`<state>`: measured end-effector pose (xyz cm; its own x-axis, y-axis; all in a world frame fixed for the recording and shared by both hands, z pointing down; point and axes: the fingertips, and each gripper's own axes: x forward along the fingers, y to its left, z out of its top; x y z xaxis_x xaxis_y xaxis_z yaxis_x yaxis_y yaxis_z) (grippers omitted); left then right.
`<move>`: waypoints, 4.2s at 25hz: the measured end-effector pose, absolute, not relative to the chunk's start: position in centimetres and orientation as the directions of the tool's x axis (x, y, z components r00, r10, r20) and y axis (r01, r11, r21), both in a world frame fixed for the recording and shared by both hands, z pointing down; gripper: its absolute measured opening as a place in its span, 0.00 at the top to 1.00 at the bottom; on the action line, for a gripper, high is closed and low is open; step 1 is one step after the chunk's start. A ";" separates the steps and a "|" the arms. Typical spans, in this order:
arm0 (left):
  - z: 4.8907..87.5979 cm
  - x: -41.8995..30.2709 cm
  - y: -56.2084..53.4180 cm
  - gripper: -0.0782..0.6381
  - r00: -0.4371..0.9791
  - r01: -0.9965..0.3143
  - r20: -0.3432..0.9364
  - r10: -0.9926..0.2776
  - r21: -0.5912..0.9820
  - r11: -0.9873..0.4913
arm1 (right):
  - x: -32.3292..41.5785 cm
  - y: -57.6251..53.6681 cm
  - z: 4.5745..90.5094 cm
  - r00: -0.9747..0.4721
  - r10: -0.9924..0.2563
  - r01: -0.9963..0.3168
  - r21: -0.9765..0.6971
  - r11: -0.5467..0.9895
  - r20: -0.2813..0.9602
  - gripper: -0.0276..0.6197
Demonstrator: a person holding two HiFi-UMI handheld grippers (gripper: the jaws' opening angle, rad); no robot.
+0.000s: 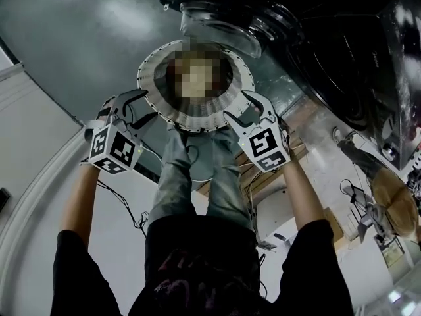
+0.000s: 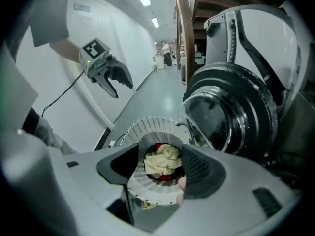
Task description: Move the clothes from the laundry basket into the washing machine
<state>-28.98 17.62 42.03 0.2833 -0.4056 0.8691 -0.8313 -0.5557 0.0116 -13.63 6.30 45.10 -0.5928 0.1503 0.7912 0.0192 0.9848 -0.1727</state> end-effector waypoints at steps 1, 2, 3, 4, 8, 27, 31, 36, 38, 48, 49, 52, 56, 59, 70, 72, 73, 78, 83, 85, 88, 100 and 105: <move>42.9 -28.9 17.7 0.54 0.290 -0.824 0.873 -0.393 0.019 -0.566 | -13.5 6.5 46.0 -0.577 0.158 0.032 -0.172 0.985 0.801 0.53; 43.8 -28.8 17.8 0.54 0.296 -0.819 0.875 -0.383 0.026 -0.574 | -13.3 6.6 46.9 -0.562 0.166 0.046 -0.170 0.984 0.810 0.52; 44.7 -28.7 17.8 0.54 0.302 -0.814 0.877 -0.374 0.033 -0.580 | -13.3 6.8 47.8 -0.550 0.174 0.061 -0.169 0.984 0.817 0.52; 45.7 -28.6 17.8 0.54 0.307 -0.810 0.879 -0.365 0.040 -0.585 | -13.3 6.9 48.7 -0.541 0.184 0.073 -0.172 0.982 0.821 0.52; 50.2 -28.1 18.0 0.53 0.322 -0.798 0.889 -0.327 0.069 -0.599 | -13.4 7.6 52.1 -0.512 0.212 0.099 -0.188 0.977 0.832 0.52; 66.1 -26.5 15.3 0.49 0.319 -0.687 0.924 -0.209 0.074 -0.722 | -15.7 9.2 66.4 -0.425 0.257 0.214 -0.180 0.960 0.868 0.49; 68.9 -26.1 15.0 0.48 0.320 -0.683 0.927 -0.194 0.084 -0.726 | -16.3 9.5 69.1 -0.410 0.263 0.245 -0.173 0.954 0.873 0.48; 73.3 -26.1 15.3 0.47 0.305 -0.691 0.939 -0.162 0.100 -0.716 | -16.4 9.8 73.1 -0.383 0.273 0.270 -0.175 0.947 0.882 0.47; 74.8 -26.0 15.2 0.46 0.301 -0.691 0.941 -0.157 0.102 -0.716 | -16.1 10.1 74.7 -0.370 0.278 0.288 -0.175 0.941 0.886 0.46; 81.2 -24.6 14.1 0.39 0.277 -0.630 0.957 -0.091 0.109 -0.769 | -17.5 11.4 80.8 -0.334 0.302 0.383 -0.164 0.909 0.893 0.39; 81.9 -24.5 14.4 0.38 0.274 -0.621 0.958 -0.080 0.113 -0.776 | -17.4 11.6 81.5 -0.325 0.307 0.394 -0.167 0.904 0.894 0.37; 83.9 -24.2 15.1 0.33 0.264 -0.586 0.963 -0.049 0.120 -0.802 | -17.1 12.1 83.7 -0.293 0.321 0.439 -0.171 0.882 0.901 0.28; 86.6 -24.6 15.7 0.27 0.231 -0.565 0.973 -0.022 0.115 -0.817 | -17.3 12.4 86.4 -0.270 0.327 0.451 -0.182 0.874 0.905 0.19; 87.9 -25.2 14.4 0.21 0.221 -0.616 0.973 -0.069 0.084 -0.783 | -18.0 12.1 88.0 -0.275 0.307 0.456 -0.158 0.876 0.911 0.17; 92.7 -24.2 14.1 0.10 0.208 -0.534 0.975 -0.080 0.044 -0.845 | -19.3 12.7 93.2 -0.256 0.305 0.535 -0.128 0.835 0.917 0.05; 93.7 -24.0 14.2 0.10 0.193 -0.541 0.978 -0.081 0.037 -0.840 | -19.1 12.8 94.2 -0.246 0.298 0.542 -0.124 0.831 0.923 0.05; 94.2 -23.9 14.2 0.10 0.187 -0.545 0.979 -0.076 0.039 -0.837 | -19.1 12.9 94.7 -0.241 0.294 0.547 -0.121 0.828 0.925 0.05; 96.2 -22.8 14.7 0.10 0.181 -0.540 0.983 -0.032 0.072 -0.839 | -19.1 13.6 96.8 -0.238 0.265 0.569 -0.086 0.818 0.934 0.05; 97.2 -22.6 15.0 0.10 0.136 -0.545 0.990 -0.033 0.047 -0.837 | -19.3 13.0 97.5 -0.268 0.191 0.566 -0.006 0.824 0.944 0.29; 97.2 -22.5 14.9 0.17 0.111 -0.529 0.992 -0.066 0.002 -0.849 | -19.1 12.6 97.6 -0.270 0.171 0.563 0.012 0.827 0.947 0.36; 96.4 -23.3 14.0 0.57 0.071 -0.508 0.988 -0.136 -0.082 -0.857 | -19.1 12.1 97.4 -0.271 0.143 0.561 0.035 0.827 0.952 0.52; 89.4 -23.1 13.8 0.83 0.169 -0.648 0.977 -0.130 0.011 -0.762 | -19.4 11.5 90.5 -0.280 0.116 0.537 0.055 0.842 0.953 0.87; 83.7 -23.3 13.1 0.83 0.177 -0.681 0.972 -0.154 0.008 -0.732 | -19.6 10.7 84.8 -0.303 0.117 0.518 0.060 0.853 0.946 0.88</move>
<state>-23.32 13.11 83.70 0.1771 -0.1542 0.9720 -0.6808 -0.7324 0.0078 -19.62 10.73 84.76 -0.3031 0.1168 0.9458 0.5176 0.8535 0.0605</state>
